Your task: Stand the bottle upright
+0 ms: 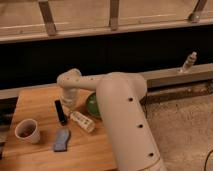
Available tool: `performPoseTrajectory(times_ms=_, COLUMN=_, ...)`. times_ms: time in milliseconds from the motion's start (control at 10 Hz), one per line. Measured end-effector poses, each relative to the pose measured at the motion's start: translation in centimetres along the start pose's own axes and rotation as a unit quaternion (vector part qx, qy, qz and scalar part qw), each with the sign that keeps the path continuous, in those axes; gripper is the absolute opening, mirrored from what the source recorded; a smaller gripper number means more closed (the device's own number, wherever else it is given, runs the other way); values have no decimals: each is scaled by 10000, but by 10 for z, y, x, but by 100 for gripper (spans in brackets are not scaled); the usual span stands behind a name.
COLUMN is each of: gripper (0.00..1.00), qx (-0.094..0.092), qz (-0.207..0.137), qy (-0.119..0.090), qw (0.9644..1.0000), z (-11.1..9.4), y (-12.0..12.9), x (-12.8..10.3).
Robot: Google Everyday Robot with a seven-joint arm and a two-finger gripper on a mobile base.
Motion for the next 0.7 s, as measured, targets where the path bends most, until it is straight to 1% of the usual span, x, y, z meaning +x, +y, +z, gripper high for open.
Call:
performPoseTrajectory(times_ms=500, gripper=0, qx=12, qz=-32, qy=23, qw=10000, z=-3, y=1, x=1)
performPoseTrajectory(times_ms=700, gripper=0, qx=261, qz=-113, qy=-133, qw=9995, z=-27, y=-5, x=-7)
